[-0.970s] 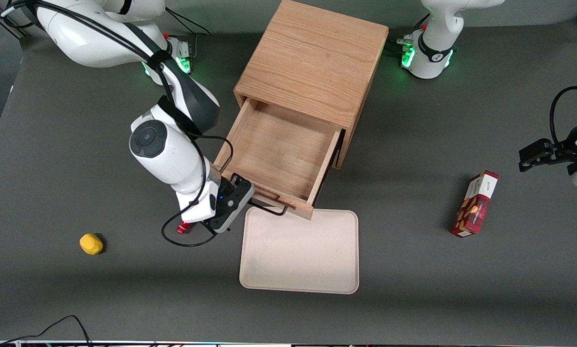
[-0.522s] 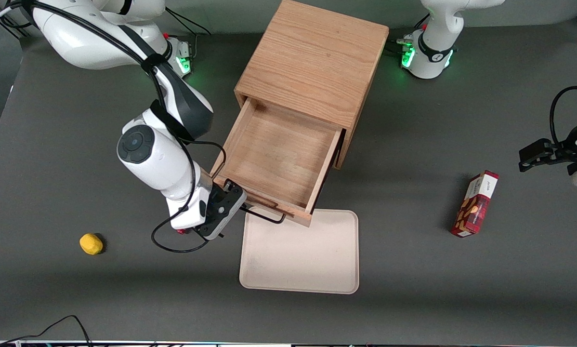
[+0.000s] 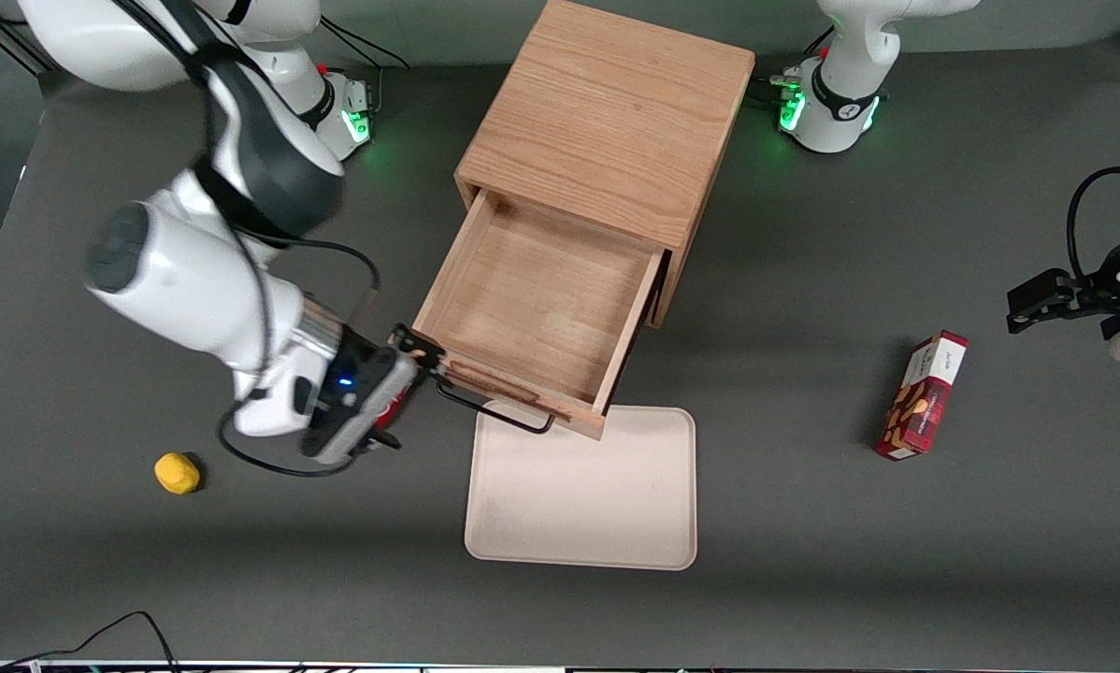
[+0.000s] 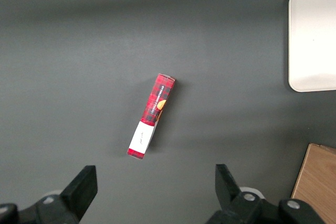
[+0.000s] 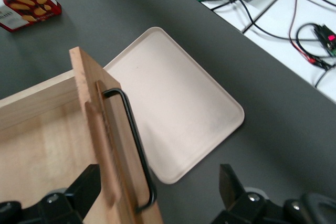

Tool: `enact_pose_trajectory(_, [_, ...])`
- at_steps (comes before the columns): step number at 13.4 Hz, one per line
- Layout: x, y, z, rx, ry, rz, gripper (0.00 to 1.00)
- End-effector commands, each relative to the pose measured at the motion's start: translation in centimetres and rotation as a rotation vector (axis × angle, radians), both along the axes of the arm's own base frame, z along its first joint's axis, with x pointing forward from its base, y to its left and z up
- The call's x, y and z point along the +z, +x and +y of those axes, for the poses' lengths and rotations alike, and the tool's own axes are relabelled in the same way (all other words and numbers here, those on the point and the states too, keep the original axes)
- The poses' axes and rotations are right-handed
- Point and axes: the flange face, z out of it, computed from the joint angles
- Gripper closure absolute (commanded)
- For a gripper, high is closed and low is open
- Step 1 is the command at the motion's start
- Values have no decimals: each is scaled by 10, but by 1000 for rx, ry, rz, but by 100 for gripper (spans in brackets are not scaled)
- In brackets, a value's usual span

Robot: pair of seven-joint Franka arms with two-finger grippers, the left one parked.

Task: Open upper drawer

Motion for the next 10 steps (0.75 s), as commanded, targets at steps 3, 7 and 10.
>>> enact_pose_trajectory(3, [70,-39,-140,-289,-112,203,0])
enact_pose_trajectory(7, [89,-104,-213,-668,-291,291,0])
enact_pose_trajectory(10, [85,-118,-241,-824,-297,326,0])
